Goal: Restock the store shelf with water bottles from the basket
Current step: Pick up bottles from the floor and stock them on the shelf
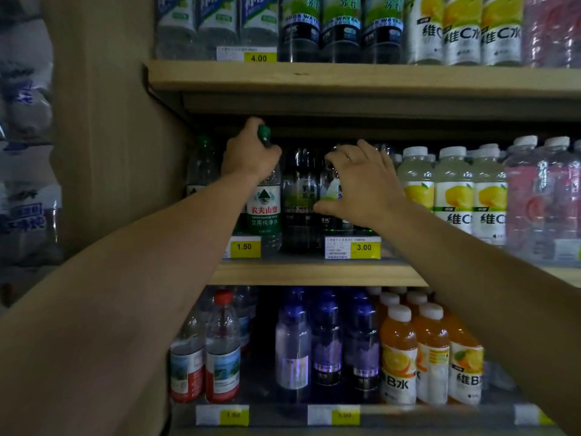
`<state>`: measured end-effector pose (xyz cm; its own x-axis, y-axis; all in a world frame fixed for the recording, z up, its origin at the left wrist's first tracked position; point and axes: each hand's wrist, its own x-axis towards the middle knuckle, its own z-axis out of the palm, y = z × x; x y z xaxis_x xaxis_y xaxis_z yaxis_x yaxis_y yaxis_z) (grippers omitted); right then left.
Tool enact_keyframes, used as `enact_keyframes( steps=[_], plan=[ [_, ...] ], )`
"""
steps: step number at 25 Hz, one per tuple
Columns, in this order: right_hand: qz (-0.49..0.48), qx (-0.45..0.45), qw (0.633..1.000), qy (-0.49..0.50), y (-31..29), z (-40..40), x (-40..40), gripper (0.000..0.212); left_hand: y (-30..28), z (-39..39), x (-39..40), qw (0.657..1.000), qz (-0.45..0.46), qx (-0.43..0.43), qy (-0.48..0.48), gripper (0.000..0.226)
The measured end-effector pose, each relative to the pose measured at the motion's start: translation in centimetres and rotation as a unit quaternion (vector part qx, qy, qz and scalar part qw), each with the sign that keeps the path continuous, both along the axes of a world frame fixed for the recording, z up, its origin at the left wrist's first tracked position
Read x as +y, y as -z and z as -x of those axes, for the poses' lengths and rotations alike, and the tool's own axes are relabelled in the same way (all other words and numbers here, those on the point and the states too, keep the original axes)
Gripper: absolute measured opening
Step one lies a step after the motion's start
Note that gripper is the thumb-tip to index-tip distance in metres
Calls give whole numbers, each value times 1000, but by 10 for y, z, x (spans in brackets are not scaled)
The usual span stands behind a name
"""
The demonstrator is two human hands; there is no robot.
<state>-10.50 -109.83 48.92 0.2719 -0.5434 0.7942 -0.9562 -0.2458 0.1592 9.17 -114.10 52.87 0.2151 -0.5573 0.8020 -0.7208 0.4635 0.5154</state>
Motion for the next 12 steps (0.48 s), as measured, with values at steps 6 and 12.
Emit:
enact_keyframes(
  steps=[6,12],
  plan=[
    [-8,-12,1000,7,3,5,-6,95,7,11,-10,996,-63,-48,-31,73],
    [-1,-4,1000,0,4,3,-10,94,14,10,-14,986,-49,-145,-71,85]
  ],
)
